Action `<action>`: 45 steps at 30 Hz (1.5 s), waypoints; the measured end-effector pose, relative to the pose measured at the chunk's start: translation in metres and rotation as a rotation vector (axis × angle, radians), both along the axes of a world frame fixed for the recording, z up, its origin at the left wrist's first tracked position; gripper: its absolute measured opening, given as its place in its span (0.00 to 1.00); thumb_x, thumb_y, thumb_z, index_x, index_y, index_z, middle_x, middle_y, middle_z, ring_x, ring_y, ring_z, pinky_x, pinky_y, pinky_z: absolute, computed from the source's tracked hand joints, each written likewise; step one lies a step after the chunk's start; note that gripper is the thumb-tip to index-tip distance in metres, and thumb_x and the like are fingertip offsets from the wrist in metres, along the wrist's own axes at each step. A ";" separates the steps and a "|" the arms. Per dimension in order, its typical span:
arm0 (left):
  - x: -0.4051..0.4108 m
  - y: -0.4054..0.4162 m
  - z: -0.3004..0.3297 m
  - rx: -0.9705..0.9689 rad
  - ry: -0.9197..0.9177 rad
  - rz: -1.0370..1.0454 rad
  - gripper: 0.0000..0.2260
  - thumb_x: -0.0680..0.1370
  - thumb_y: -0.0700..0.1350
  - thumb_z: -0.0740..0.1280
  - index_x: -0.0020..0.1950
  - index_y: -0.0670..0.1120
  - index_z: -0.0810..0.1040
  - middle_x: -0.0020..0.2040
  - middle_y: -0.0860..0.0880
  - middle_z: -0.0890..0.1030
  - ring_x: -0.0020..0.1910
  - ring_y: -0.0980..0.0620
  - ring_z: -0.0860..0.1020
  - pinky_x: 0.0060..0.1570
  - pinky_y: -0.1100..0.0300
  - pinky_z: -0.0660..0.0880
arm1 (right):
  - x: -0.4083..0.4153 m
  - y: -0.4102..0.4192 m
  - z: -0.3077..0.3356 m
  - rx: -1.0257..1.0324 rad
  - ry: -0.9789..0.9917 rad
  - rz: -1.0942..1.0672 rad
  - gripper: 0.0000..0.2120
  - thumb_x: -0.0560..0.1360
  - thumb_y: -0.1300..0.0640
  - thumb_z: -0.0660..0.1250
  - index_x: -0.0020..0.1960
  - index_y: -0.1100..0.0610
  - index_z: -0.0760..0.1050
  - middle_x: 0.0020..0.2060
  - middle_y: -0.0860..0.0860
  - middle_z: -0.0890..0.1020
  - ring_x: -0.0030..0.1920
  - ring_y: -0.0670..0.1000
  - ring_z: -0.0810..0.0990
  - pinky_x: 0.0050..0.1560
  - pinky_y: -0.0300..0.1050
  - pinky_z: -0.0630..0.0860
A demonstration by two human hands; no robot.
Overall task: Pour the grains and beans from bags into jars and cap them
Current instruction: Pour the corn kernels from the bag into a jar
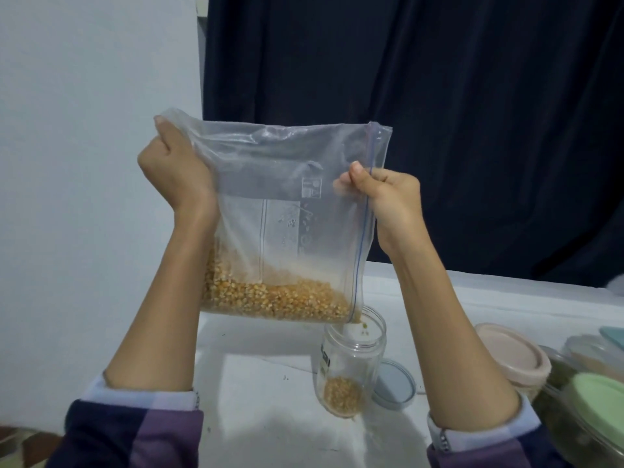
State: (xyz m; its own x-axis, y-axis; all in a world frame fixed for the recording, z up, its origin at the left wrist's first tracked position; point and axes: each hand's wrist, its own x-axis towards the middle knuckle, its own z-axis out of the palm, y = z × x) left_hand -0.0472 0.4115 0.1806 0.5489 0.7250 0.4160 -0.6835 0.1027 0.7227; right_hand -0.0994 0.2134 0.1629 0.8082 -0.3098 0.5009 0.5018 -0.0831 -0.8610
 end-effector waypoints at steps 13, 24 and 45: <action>0.000 0.002 0.004 0.017 0.002 0.022 0.24 0.82 0.44 0.56 0.27 0.49 0.54 0.16 0.56 0.58 0.22 0.59 0.57 0.27 0.64 0.56 | 0.001 0.003 -0.001 0.064 -0.027 0.025 0.10 0.77 0.61 0.68 0.37 0.59 0.81 0.31 0.49 0.84 0.39 0.46 0.84 0.60 0.45 0.76; 0.000 0.004 0.004 0.022 -0.004 0.010 0.25 0.82 0.45 0.57 0.25 0.51 0.54 0.17 0.56 0.57 0.24 0.58 0.56 0.28 0.61 0.56 | 0.003 0.002 -0.004 0.134 -0.042 0.034 0.11 0.77 0.63 0.67 0.36 0.61 0.80 0.31 0.51 0.84 0.36 0.50 0.84 0.55 0.47 0.80; 0.001 0.003 0.005 0.038 -0.043 0.024 0.24 0.82 0.44 0.57 0.27 0.50 0.54 0.17 0.56 0.58 0.23 0.59 0.56 0.28 0.62 0.56 | 0.001 0.003 0.000 0.150 -0.032 0.024 0.08 0.76 0.63 0.68 0.39 0.62 0.80 0.31 0.50 0.84 0.35 0.47 0.84 0.50 0.40 0.80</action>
